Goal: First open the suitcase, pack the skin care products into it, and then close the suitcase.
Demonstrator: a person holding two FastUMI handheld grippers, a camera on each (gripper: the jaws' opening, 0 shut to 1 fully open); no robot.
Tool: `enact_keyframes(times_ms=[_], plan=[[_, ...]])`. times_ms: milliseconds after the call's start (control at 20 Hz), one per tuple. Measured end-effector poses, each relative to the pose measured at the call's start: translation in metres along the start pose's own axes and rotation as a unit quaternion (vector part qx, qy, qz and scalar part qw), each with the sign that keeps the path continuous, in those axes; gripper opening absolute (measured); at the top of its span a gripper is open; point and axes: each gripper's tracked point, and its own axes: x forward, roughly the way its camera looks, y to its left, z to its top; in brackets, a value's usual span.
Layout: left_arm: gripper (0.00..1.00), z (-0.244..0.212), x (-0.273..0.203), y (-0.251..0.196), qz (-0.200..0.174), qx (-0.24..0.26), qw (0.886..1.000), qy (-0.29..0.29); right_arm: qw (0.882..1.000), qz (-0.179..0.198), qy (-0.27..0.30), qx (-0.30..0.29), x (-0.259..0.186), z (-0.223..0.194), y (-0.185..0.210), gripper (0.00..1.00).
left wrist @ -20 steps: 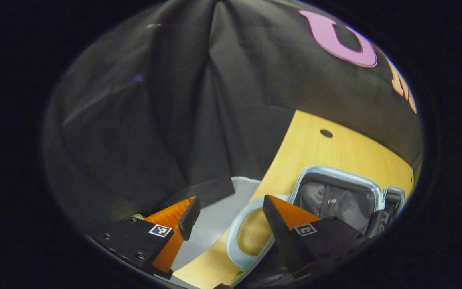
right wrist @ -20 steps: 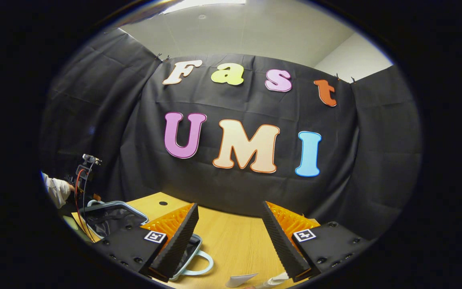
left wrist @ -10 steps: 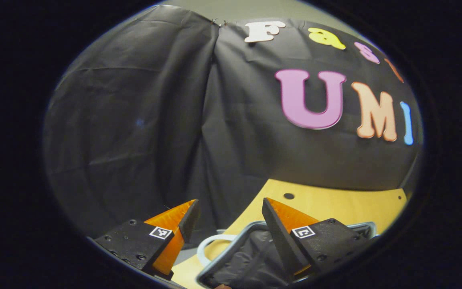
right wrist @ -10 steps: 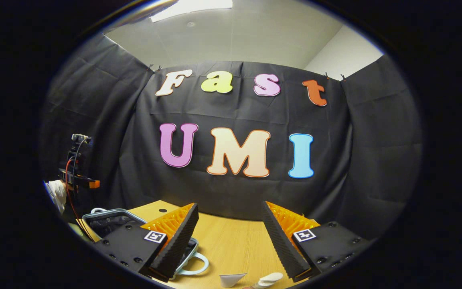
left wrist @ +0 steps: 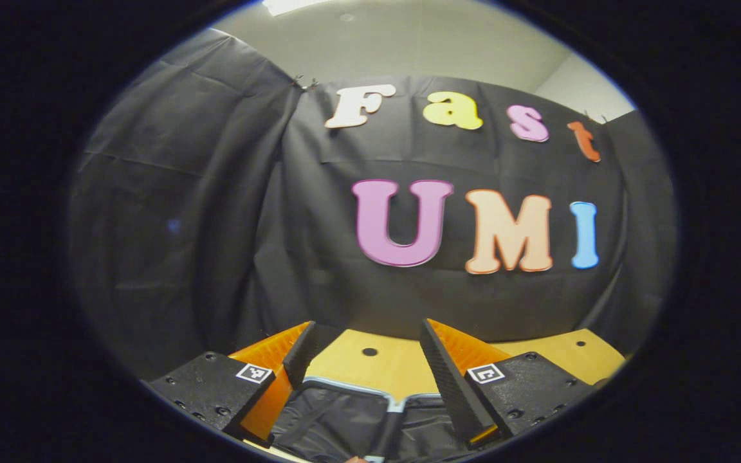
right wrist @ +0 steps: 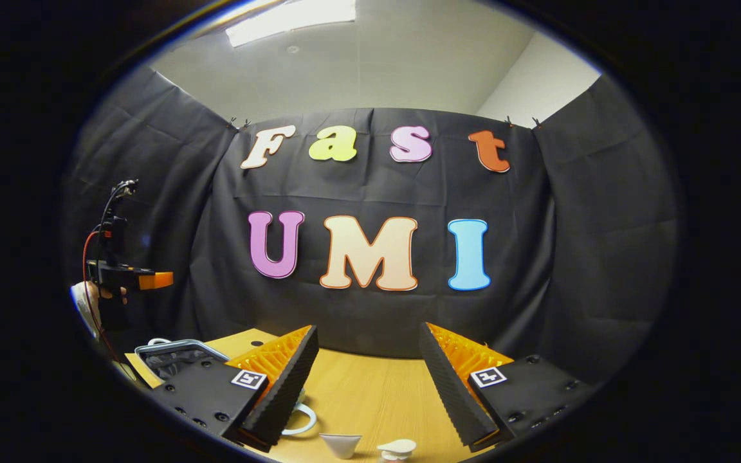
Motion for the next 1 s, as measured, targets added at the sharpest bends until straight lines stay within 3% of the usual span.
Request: enact_keyframes(times_ms=[450,600,800,1000], plan=[[0.94,0.068,-0.071,-0.010,-0.104,0.006,0.994,0.010,1.000,0.006,-0.003,0.012,-0.013,-0.001,-0.042,0.99],[0.94,0.051,-0.065,-0.015,-0.141,0.010,0.990,0.025,1.000,0.004,-0.004,0.015,-0.017,-0.001,-0.052,0.99],[0.95,0.042,-0.072,-0.030,-0.214,0.007,0.975,0.060,1.000,0.004,-0.003,0.010,-0.022,-0.003,-0.063,0.99],[0.94,0.028,-0.076,-0.033,-0.260,-0.004,0.959,0.108,1.000,-0.001,-0.002,0.005,-0.028,-0.003,-0.074,0.99]])
